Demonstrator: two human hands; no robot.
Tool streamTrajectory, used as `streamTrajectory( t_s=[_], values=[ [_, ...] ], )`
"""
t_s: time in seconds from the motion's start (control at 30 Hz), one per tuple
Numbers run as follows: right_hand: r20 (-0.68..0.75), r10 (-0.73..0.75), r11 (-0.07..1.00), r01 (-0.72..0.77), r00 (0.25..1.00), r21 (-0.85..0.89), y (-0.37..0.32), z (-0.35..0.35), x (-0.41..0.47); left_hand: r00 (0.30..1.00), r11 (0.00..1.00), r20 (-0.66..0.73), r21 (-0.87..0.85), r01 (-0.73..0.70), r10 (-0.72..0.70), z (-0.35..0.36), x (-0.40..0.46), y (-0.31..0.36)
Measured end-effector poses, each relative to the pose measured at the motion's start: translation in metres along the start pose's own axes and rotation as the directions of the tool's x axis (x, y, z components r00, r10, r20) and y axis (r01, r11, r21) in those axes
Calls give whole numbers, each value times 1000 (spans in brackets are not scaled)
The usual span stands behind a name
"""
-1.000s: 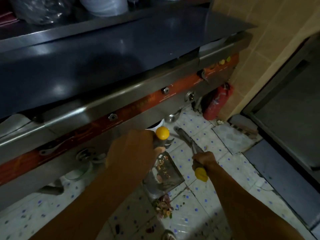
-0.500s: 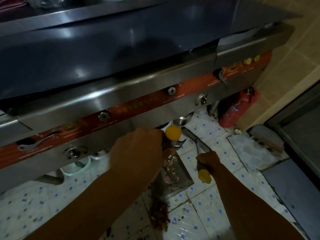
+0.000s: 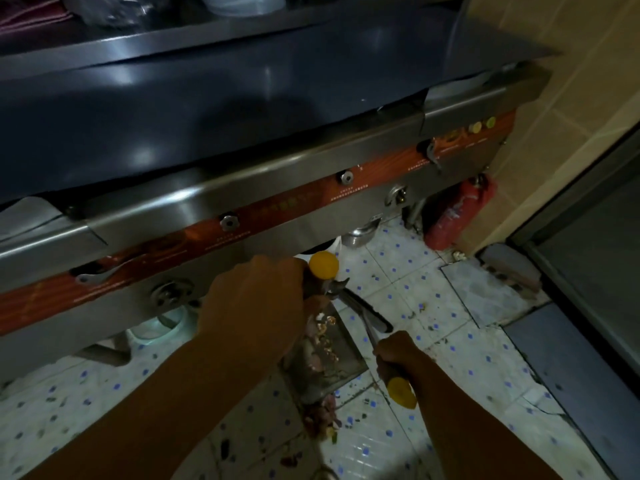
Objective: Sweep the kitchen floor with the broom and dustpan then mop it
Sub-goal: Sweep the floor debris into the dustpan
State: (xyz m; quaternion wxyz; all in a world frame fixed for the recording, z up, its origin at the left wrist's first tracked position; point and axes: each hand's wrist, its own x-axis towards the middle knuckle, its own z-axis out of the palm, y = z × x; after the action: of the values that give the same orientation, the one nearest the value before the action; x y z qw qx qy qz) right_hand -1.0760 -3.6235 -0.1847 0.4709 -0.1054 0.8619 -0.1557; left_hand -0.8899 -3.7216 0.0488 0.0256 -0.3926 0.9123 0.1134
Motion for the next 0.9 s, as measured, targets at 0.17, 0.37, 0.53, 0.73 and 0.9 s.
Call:
streamTrajectory(
  t_s=[0.17,0.37,0.53,0.73,0.9],
  values=[
    [12,39,997,-40,999,59,16,46,-51,999,999,19,-18,-46,47,-12,-42,-32],
    [37,38,999,-39,999,31,31,97,-101,989,990,-50,26,-136,137,-24,-92,-69],
    [133,-8,999,1,991,51,44,126,-136,975,976,-62,-21,-216,214,-28,-125,-99],
    [0,54,984,-54,999,169,48,142,-164,973,974,-60,31,-223,224,-29,-155,-120],
    [-101,109,971,-84,989,225,58,144,-175,974,975,-59,9,-221,221,-33,-165,-119]
  ],
)
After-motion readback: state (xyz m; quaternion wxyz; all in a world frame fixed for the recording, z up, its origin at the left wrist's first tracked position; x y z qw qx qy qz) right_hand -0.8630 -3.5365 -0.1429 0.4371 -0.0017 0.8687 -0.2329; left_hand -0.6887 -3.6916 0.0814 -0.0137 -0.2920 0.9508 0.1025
